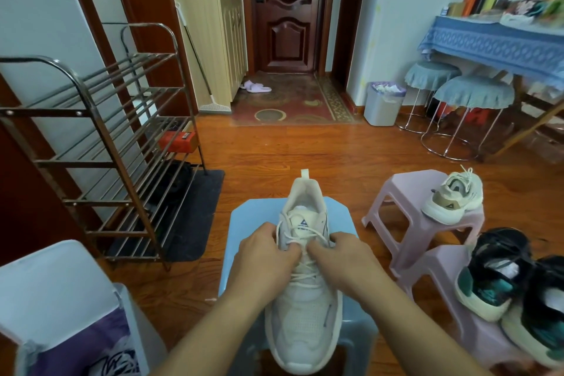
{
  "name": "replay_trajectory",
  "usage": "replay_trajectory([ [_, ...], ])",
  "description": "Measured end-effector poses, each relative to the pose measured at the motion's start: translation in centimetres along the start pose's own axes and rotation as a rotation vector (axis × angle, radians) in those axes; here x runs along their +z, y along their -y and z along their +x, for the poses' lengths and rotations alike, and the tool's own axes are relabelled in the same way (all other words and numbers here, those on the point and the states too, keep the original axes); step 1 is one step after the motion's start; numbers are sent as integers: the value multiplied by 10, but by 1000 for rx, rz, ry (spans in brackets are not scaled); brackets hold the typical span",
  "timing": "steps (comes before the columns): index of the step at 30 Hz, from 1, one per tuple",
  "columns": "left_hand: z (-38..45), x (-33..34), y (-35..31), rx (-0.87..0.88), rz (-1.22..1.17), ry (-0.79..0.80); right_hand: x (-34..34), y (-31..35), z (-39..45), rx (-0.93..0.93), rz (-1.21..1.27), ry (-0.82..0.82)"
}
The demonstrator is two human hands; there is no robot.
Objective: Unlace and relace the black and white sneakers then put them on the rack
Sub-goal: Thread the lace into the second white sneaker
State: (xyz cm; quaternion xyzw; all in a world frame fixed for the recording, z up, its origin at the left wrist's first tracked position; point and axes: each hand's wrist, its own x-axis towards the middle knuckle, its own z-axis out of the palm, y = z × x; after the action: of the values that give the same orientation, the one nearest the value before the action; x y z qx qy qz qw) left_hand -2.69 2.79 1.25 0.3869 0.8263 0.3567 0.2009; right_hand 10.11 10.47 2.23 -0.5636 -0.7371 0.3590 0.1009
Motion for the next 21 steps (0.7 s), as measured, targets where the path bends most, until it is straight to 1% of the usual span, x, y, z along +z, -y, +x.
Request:
replay_trajectory([
  [2,-1,-1,0,-15,-26,16,0,0,0,-8,-7,41],
  [4,-2,-1,-2,1,-5,1,2,2,0,-21,-40,29],
  [8,-4,0,-10,71,155,-50,4,7,1,-50,-133,-40],
  [10,-4,2,-13,117,237,-45,4,10,3,-60,-151,-47],
  [12,-3,3,-11,129,249,-31,2,11,4,-55,-151,-39],
  [13,-2,2,-8,120,218,-24,0,10,3,-50,-125,-23],
  [15,1,-3,1,94,74,6,-6,2,3,-58,-44,21],
  [16,2,-5,6,75,-16,58,-9,-3,2,-68,-16,53],
  [19,-2,-14,19,-2,-257,305,-11,-16,-6,-99,-3,161],
  [20,-3,-14,22,-19,-290,336,-10,-17,-8,-108,-11,164],
  [21,-5,-14,22,-21,-302,329,-8,-17,-8,-110,-15,147],
])
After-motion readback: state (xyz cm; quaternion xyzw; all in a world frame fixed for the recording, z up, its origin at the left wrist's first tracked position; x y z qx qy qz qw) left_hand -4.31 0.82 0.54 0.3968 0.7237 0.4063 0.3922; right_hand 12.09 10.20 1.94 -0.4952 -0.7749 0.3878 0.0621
